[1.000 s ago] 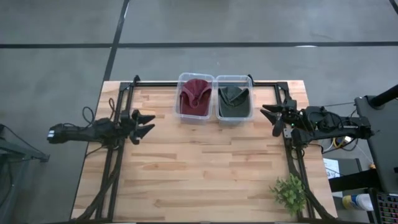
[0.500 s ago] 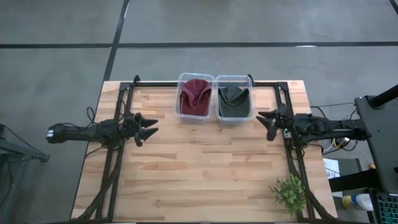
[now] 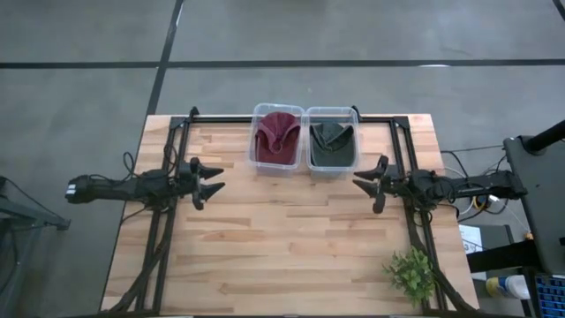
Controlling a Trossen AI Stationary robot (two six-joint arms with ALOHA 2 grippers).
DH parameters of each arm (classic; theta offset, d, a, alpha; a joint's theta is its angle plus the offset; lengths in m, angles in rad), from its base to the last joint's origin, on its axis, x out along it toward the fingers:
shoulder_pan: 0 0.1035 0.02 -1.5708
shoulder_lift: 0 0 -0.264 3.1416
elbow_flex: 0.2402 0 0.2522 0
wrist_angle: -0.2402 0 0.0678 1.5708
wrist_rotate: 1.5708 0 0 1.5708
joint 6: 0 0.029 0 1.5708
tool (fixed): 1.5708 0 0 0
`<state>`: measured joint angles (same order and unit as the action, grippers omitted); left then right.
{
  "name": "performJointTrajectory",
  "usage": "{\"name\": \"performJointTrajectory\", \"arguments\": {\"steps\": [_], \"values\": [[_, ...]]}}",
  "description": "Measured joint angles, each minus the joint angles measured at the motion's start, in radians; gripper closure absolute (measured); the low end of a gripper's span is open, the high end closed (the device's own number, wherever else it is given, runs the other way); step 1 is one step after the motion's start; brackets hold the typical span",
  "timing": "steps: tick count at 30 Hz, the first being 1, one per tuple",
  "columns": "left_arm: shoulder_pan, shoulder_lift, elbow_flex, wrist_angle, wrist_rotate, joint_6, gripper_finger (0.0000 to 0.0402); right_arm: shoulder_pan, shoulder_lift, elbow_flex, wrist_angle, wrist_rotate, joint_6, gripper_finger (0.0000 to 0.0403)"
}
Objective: Pick & Place hat
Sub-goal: Return to Home Position
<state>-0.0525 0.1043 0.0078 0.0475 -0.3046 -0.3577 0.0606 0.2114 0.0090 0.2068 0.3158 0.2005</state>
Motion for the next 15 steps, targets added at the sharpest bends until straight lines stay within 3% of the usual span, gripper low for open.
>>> {"name": "performJointTrajectory", "arguments": {"steps": [4,15], "values": [[0.000,0.000,0.000,-0.001,-0.001,0.045,0.0126,0.000,0.009,0.000,-0.081,-0.002,0.073,0.0280],[0.000,0.000,-0.001,-0.002,-0.001,0.046,0.0126,0.000,0.019,0.000,-0.083,-0.002,0.091,0.0280]]}}
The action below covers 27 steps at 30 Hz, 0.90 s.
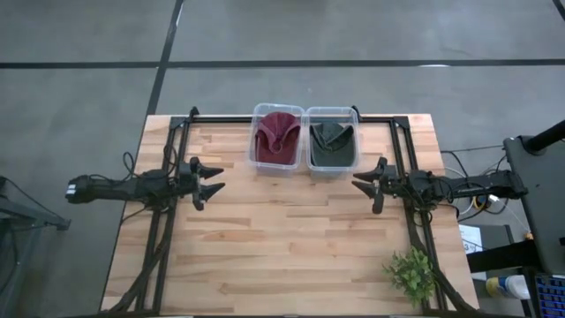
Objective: Pick & Place hat
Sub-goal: Return to Home Position
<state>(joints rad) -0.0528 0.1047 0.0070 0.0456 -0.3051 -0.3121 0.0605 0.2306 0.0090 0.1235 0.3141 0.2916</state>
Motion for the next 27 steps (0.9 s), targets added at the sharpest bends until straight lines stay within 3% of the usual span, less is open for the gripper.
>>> {"name": "performJointTrajectory", "arguments": {"steps": [27], "values": [[0.000,0.000,-0.001,0.000,0.000,-0.002,0.0126,0.000,0.000,0.000,0.000,0.000,-0.011,0.0280]]}}
